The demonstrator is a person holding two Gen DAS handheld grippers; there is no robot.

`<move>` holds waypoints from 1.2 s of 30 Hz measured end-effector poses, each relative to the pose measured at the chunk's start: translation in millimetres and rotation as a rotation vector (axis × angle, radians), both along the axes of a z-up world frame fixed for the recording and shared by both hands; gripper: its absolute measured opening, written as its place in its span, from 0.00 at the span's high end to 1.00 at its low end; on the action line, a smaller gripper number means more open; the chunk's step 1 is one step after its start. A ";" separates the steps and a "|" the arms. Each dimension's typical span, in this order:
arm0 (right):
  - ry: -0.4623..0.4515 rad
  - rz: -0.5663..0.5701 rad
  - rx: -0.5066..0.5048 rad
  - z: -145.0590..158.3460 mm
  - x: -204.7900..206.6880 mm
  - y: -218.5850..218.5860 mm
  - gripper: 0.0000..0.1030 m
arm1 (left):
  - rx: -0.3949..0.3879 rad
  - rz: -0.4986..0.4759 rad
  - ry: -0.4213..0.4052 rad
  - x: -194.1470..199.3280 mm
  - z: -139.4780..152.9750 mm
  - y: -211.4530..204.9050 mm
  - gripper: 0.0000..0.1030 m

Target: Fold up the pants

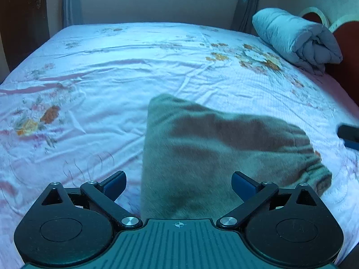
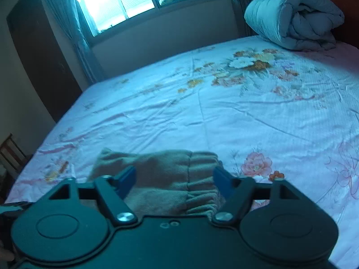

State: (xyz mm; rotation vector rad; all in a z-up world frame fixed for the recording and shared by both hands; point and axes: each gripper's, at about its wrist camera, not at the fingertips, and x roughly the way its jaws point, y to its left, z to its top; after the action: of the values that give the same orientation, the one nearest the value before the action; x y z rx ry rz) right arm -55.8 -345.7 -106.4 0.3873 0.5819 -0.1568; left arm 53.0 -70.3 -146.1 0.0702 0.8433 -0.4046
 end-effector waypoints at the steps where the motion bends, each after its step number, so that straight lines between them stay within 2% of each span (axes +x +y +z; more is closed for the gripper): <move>1: 0.001 -0.013 0.001 -0.5 -0.6 -3.2 0.09 | -0.006 0.008 0.002 6.1 -0.3 3.3 0.02; 2: 0.011 -0.026 0.001 -4.2 -0.1 -7.3 0.06 | -0.005 0.016 0.005 13.0 -2.2 6.3 0.02; 5: 0.097 -0.067 0.044 -29.4 8.8 -29.4 0.06 | 0.010 0.046 0.041 35.0 -16.4 14.9 0.02; 8: 0.156 -0.095 0.170 -58.8 17.7 -53.8 0.06 | -0.006 0.043 0.098 53.1 -36.0 15.8 0.02; 11: 0.174 -0.080 0.314 -85.3 27.8 -66.7 0.06 | -0.052 0.012 0.146 64.7 -54.6 9.8 0.02; 15: 0.202 -0.034 0.428 -112.1 40.6 -70.9 0.07 | -0.122 -0.049 0.241 75.9 -81.3 -1.9 0.02; 17: 0.207 0.021 0.472 -119.0 45.6 -69.2 0.14 | -0.138 -0.056 0.247 75.0 -89.9 -5.8 0.04; 18: 0.212 0.050 0.481 -121.9 47.6 -66.7 0.33 | -0.147 -0.060 0.242 73.8 -92.4 -8.1 0.11; 19: 0.221 0.050 0.476 -123.5 48.6 -64.1 0.36 | -0.161 -0.061 0.242 73.2 -92.8 -9.4 0.21; 20: 0.215 0.053 0.476 -123.3 48.4 -62.0 0.42 | -0.173 -0.057 0.243 72.3 -91.5 -10.0 0.27; 21: 0.205 0.069 0.486 -122.3 48.1 -60.4 0.52 | -0.186 -0.058 0.240 70.6 -88.5 -10.9 0.41; 22: 0.202 0.069 0.477 -119.0 47.9 -58.4 0.56 | -0.182 -0.056 0.223 68.0 -84.6 -12.0 0.51; 25: 0.186 0.079 0.391 -102.3 47.2 -43.7 0.61 | -0.204 -0.057 0.190 66.8 -72.6 -8.0 0.70; 27: 0.141 0.090 0.361 -87.1 45.6 -34.1 0.62 | -0.240 -0.046 0.176 70.3 -64.7 -2.3 0.75; 31: 0.068 0.109 0.312 -57.4 55.3 -21.9 0.63 | -0.290 -0.025 0.103 79.7 -41.6 -1.8 0.77; 33: 0.033 0.125 0.295 -42.4 67.7 -18.3 0.63 | -0.304 -0.015 0.062 98.2 -27.4 -2.1 0.77; 36: 0.000 0.139 0.280 -26.4 105.4 -29.0 0.63 | -0.305 0.010 0.023 148.9 -15.0 -4.1 0.77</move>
State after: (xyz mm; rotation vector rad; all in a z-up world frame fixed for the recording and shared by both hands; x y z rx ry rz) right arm 49.6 -374.8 -132.8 0.6159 0.6304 0.0596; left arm 202.0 -74.4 -161.1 -0.2216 0.7964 -0.5211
